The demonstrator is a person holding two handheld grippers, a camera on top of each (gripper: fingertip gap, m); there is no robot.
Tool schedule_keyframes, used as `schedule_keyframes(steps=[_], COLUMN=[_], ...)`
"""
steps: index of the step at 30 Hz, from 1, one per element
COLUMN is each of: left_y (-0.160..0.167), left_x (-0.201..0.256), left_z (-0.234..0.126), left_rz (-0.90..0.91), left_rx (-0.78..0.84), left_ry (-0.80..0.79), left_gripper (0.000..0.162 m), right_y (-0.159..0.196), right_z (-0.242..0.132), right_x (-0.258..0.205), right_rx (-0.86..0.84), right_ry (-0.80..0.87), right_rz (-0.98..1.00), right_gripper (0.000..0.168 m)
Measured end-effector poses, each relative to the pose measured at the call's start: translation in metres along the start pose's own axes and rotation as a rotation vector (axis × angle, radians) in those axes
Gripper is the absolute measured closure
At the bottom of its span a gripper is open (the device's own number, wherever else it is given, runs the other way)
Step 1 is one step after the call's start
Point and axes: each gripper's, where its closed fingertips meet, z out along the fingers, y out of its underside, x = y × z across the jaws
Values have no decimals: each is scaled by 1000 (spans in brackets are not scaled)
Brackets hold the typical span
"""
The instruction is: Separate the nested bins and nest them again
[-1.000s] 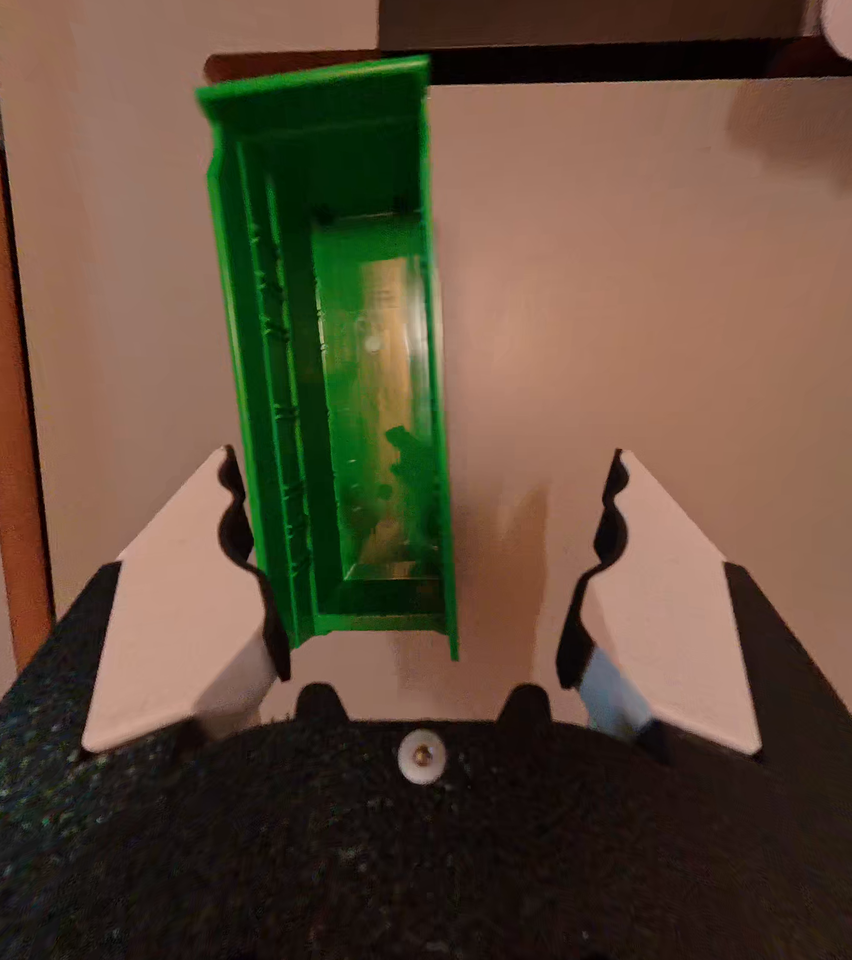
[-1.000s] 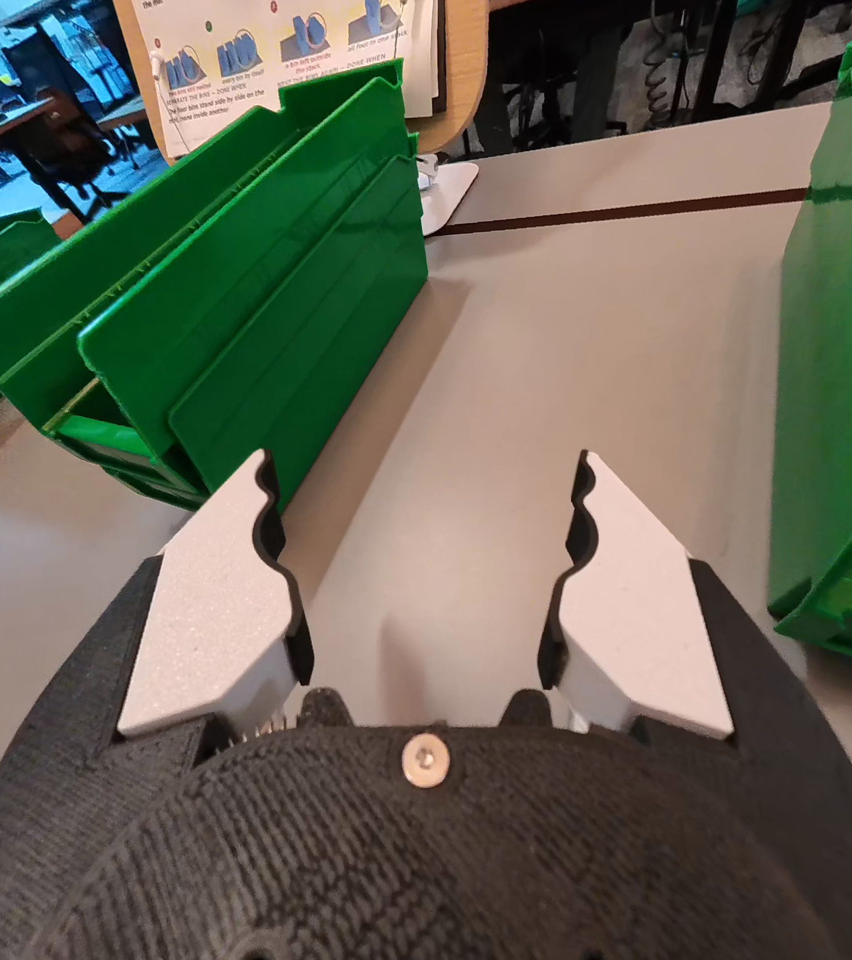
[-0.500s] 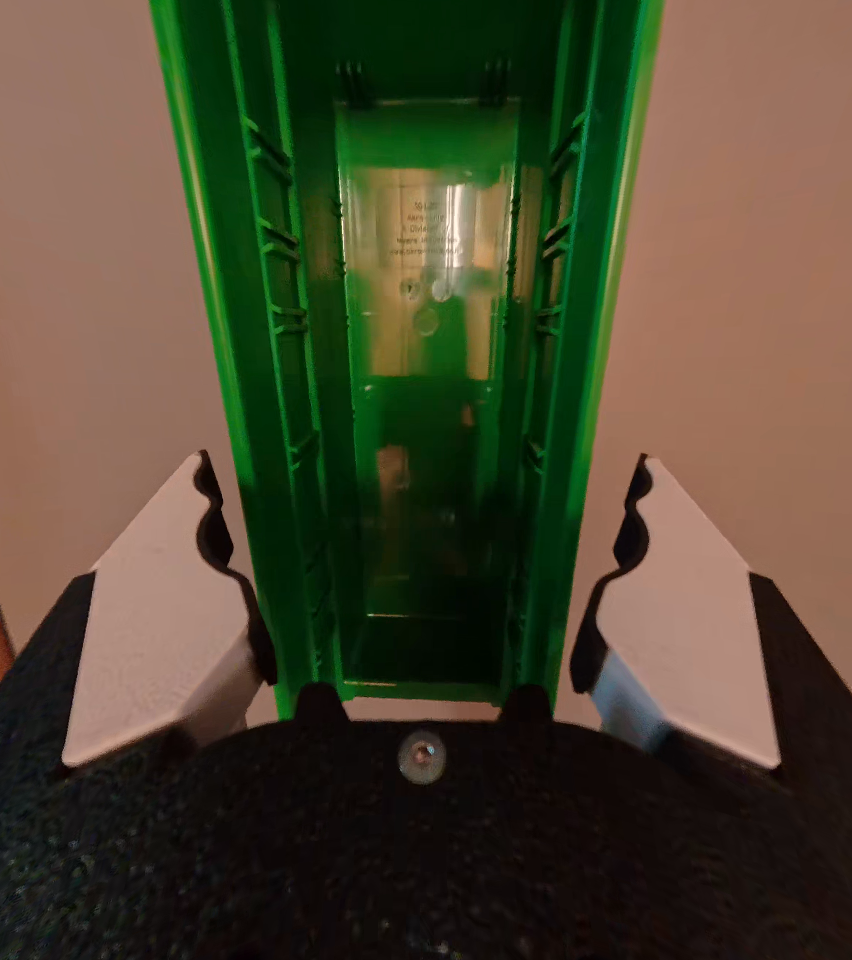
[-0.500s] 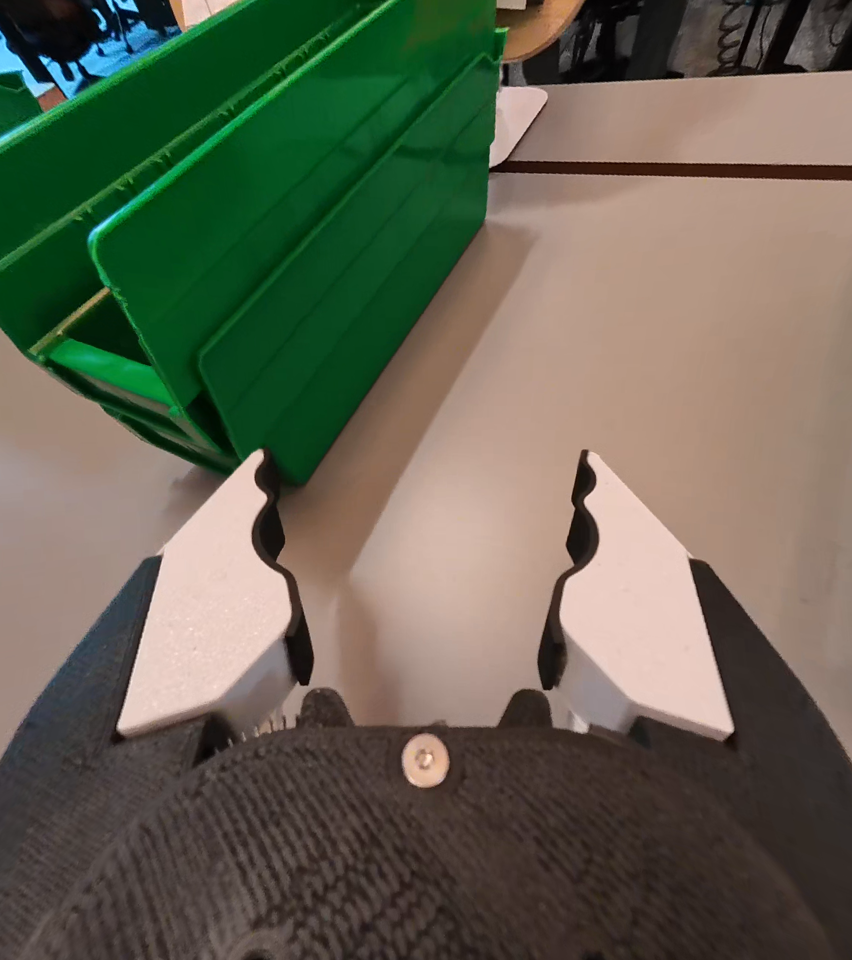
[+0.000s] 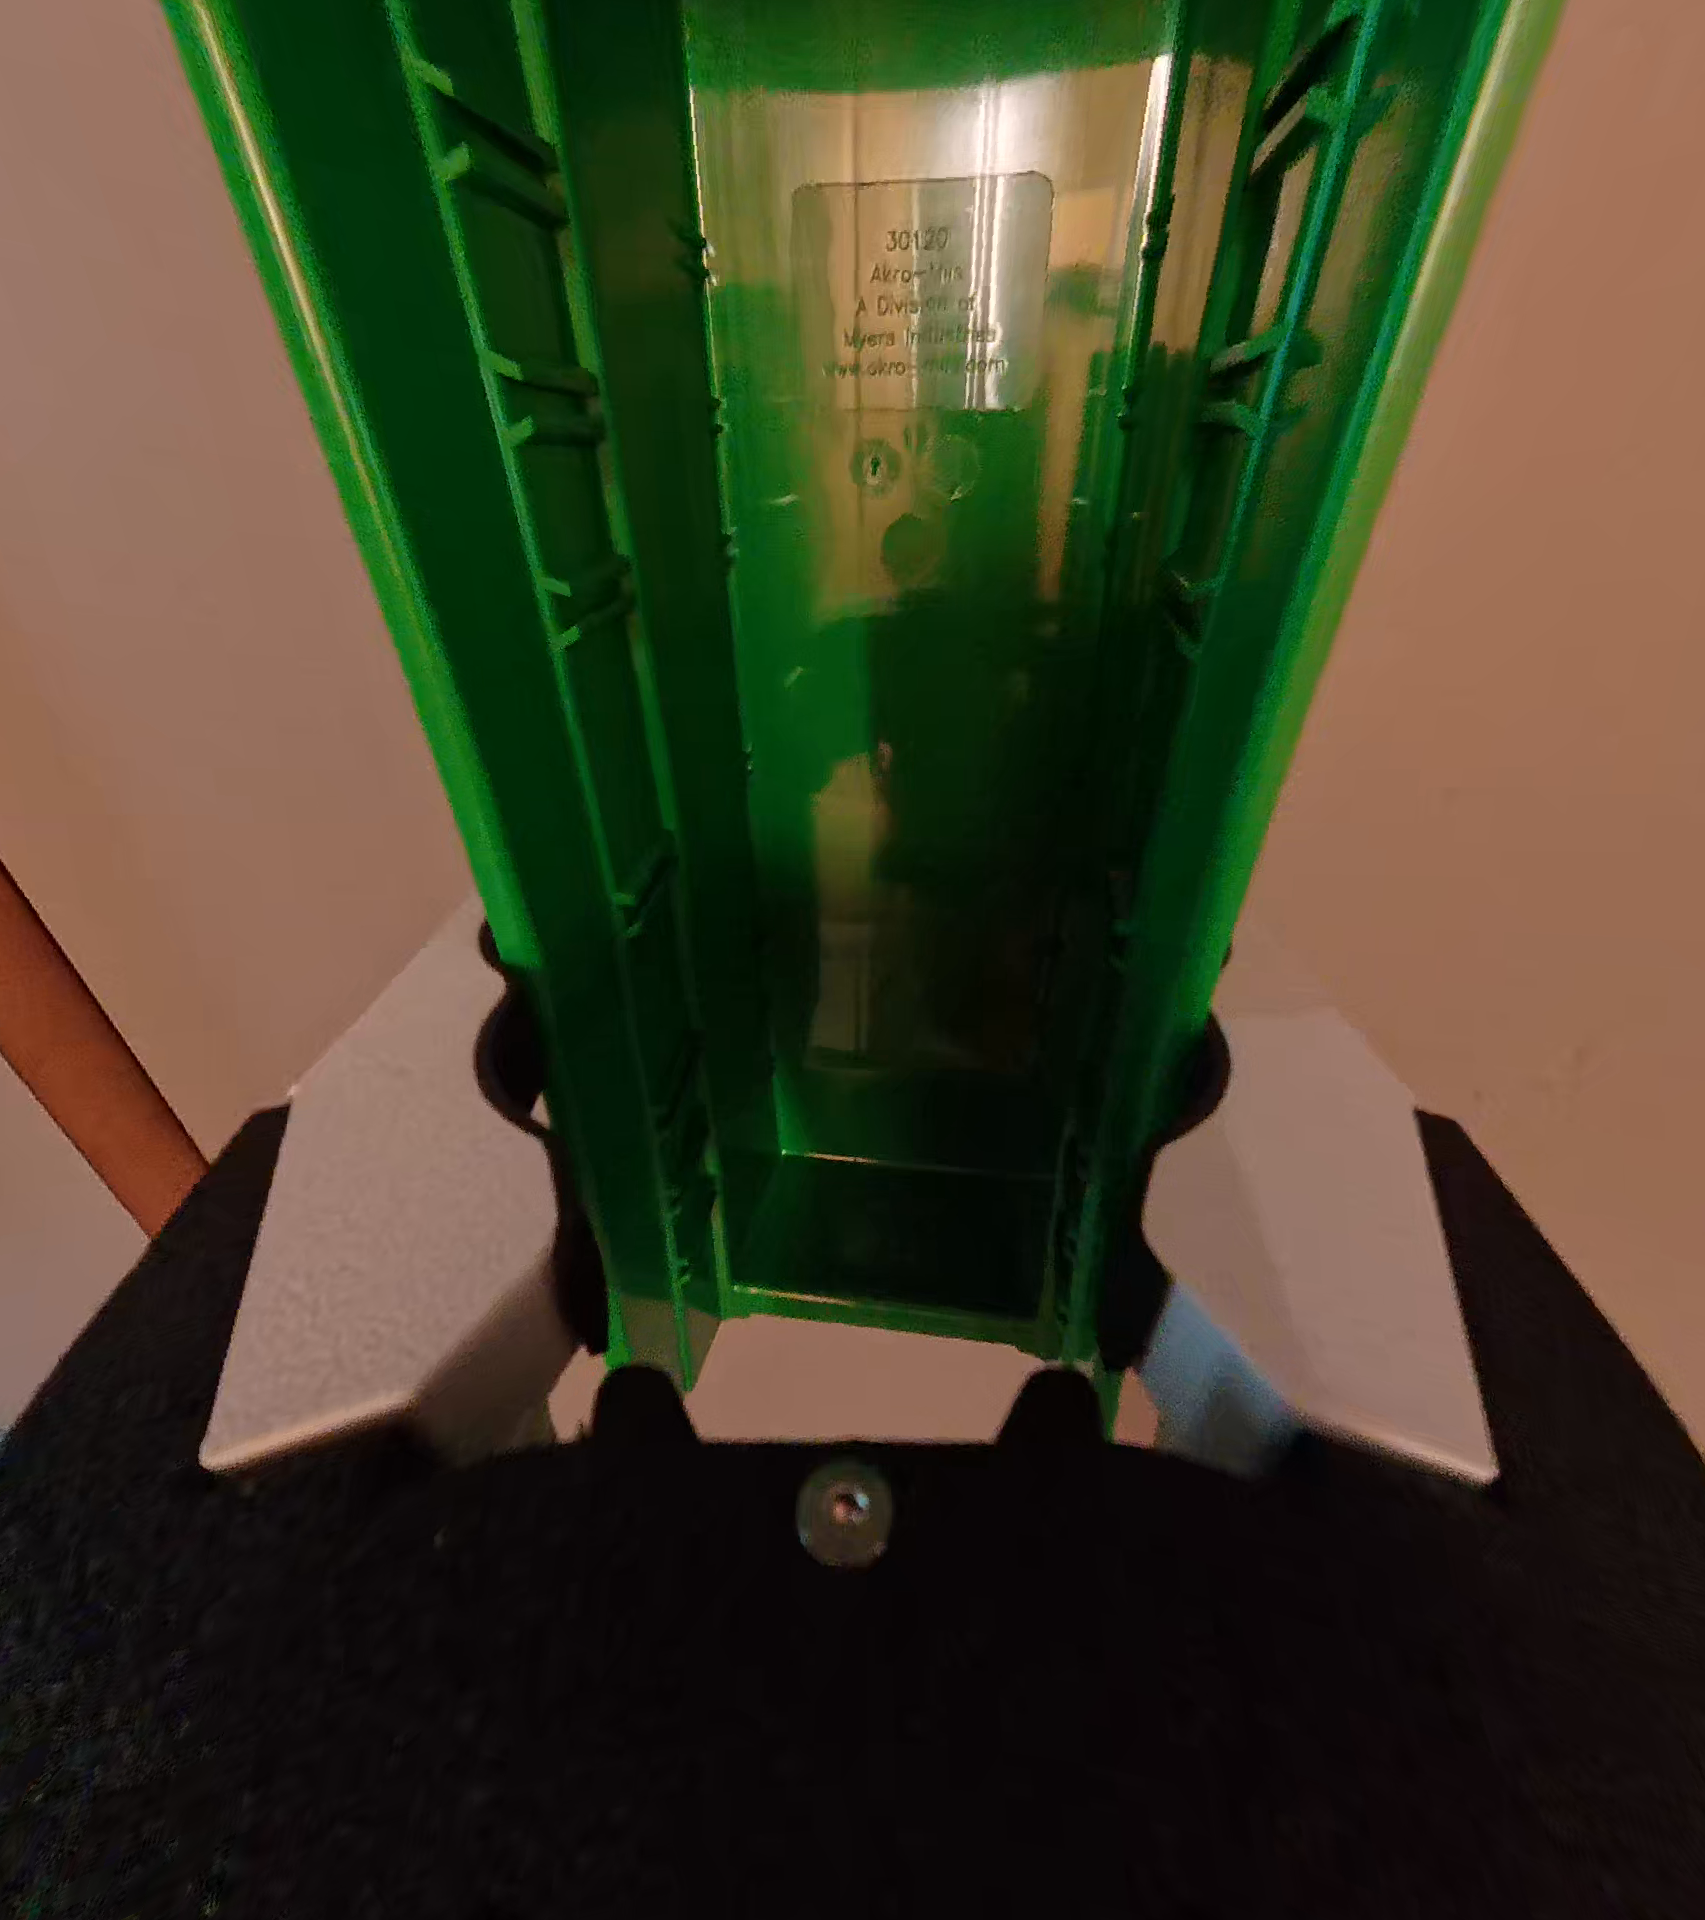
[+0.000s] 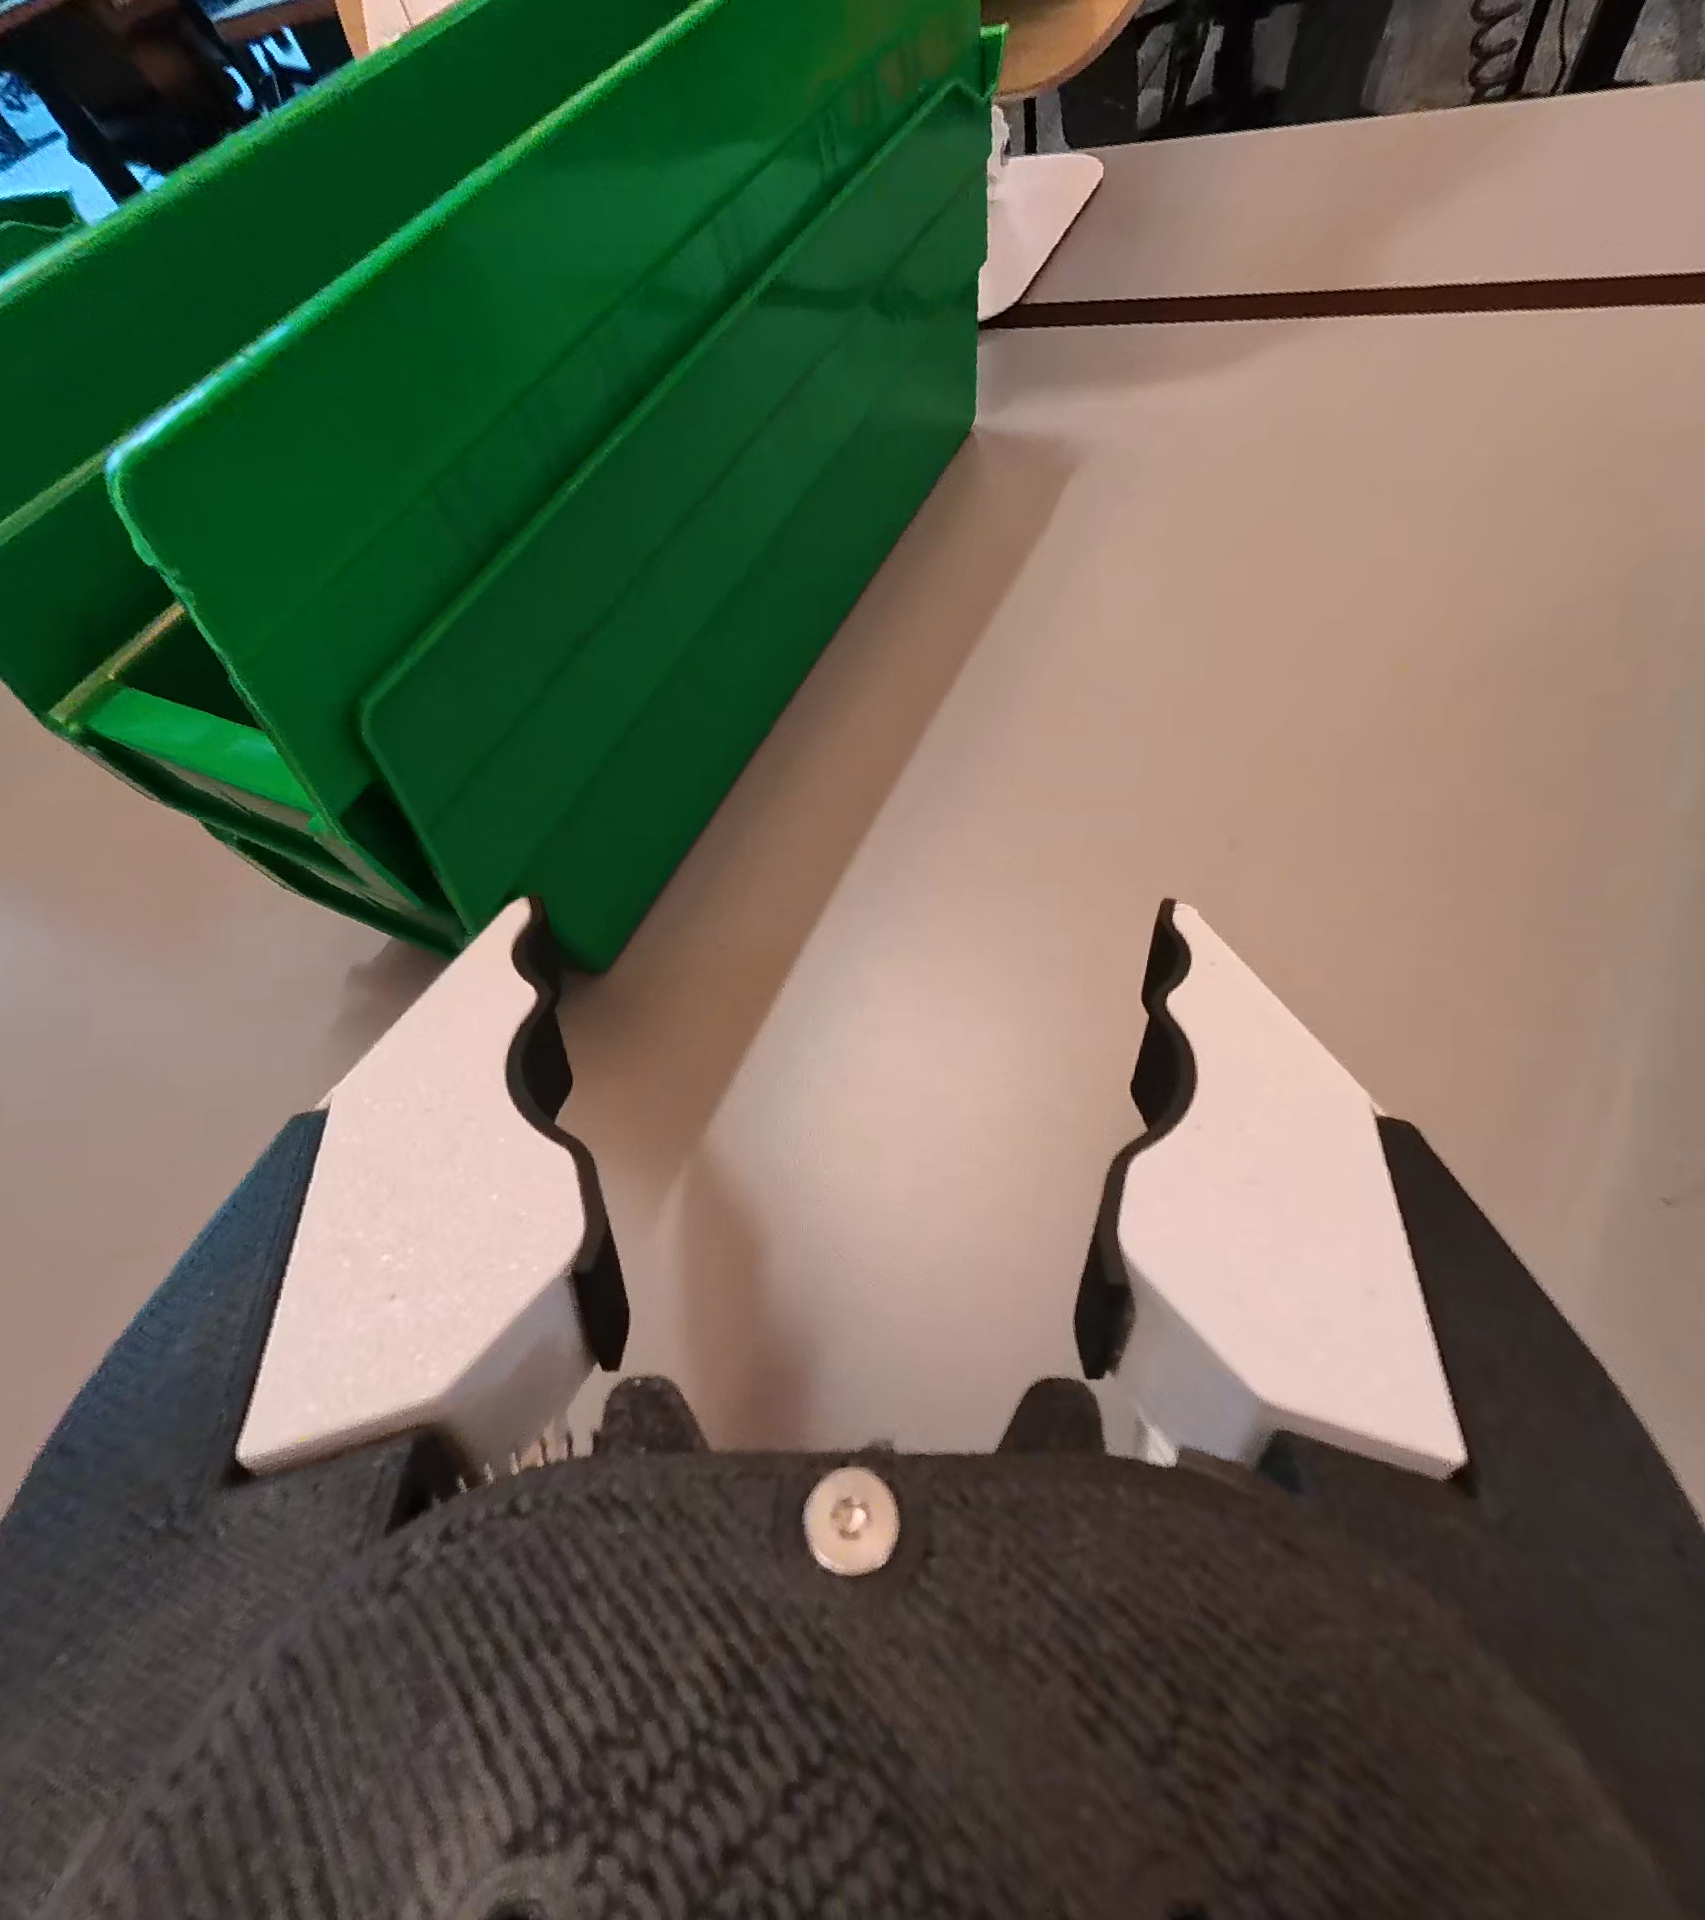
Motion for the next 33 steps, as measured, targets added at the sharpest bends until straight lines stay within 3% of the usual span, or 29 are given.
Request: schedule_keyframes(steps=[9, 18, 26, 33], left_y=[19, 14, 0, -3], left_x=[29, 75, 196, 319], left_z=[-27, -123, -215, -247], left_rz=[-87, -94, -74, 60], left_rx=[-71, 7, 142, 151], left_ry=[144, 132, 250, 266], left_gripper=[55, 56, 58, 58], right_y=[-4, -16, -24, -29], right_z=[-5, -15, -29, -39], right_x=[3, -2, 11, 22], right_rx=[10, 37, 72, 100], right_ry=[8, 2, 15, 27], right_rz=[0, -15, 29, 66], right_gripper=[57, 57, 58, 59])
